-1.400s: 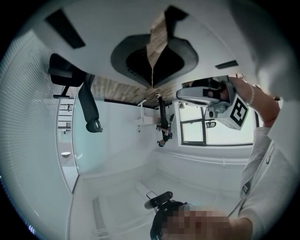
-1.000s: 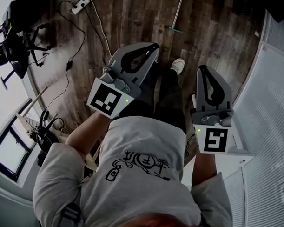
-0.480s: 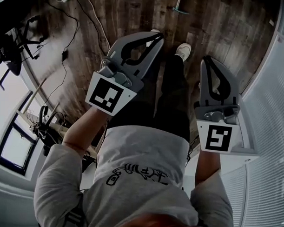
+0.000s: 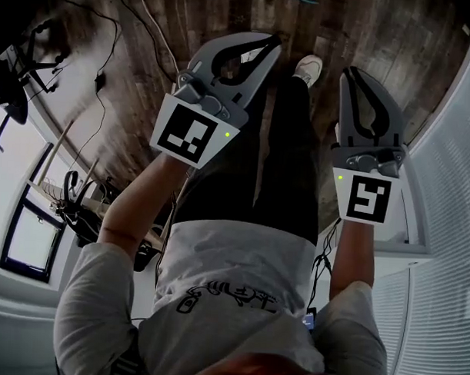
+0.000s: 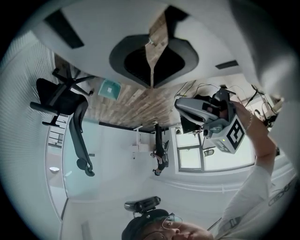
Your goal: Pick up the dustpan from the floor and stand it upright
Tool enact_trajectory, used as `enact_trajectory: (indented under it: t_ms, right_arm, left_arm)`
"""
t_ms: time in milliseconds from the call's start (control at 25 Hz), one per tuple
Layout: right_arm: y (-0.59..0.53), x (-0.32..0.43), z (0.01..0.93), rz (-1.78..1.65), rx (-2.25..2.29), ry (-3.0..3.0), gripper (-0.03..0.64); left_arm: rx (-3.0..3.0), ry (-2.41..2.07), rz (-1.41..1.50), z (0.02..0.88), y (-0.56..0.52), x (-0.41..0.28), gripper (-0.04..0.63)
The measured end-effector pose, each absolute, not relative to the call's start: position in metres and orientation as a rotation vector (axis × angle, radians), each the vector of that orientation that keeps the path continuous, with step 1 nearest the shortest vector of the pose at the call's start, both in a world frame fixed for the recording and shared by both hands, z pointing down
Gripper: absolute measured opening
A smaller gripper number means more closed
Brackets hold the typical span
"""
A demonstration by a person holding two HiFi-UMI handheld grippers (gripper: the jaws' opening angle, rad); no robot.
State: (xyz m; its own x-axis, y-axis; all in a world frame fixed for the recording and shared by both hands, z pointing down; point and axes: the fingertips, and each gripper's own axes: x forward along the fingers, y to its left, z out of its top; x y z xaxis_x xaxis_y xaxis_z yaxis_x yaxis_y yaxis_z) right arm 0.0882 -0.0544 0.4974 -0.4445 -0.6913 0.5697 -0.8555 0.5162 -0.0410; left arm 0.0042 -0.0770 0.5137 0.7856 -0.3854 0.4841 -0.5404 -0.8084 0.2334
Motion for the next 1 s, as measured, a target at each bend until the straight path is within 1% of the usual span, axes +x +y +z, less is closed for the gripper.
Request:
enact_trajectory:
  t_ms: [160, 320, 520, 1000]
  right_arm:
    - [-0.063, 0.084, 0.535, 0.440, 1.224, -2.278, 0.011]
    - [-0.061, 0.088, 0.574, 0.457, 1.174, -2.253, 0.011]
    - [-0.050, 0.100, 0.634, 0.456, 1.125, -2.222, 0.011]
    - [-0.050, 0.084, 0.772, 0.421, 0.995, -2.238, 0.011]
  left_arm:
    - [2.591, -0.691, 0.621, 0.554, -0.082, 0.005, 0.005]
    - [2.525, -0.725, 0.578, 0.590, -0.087, 0.004, 0.005]
    - [2.551, -0.734, 0.641, 0.644, -0.085, 0.005, 0.005]
    - [2.573, -0.682, 0.770, 0.782, -0.084, -0.007, 0.005]
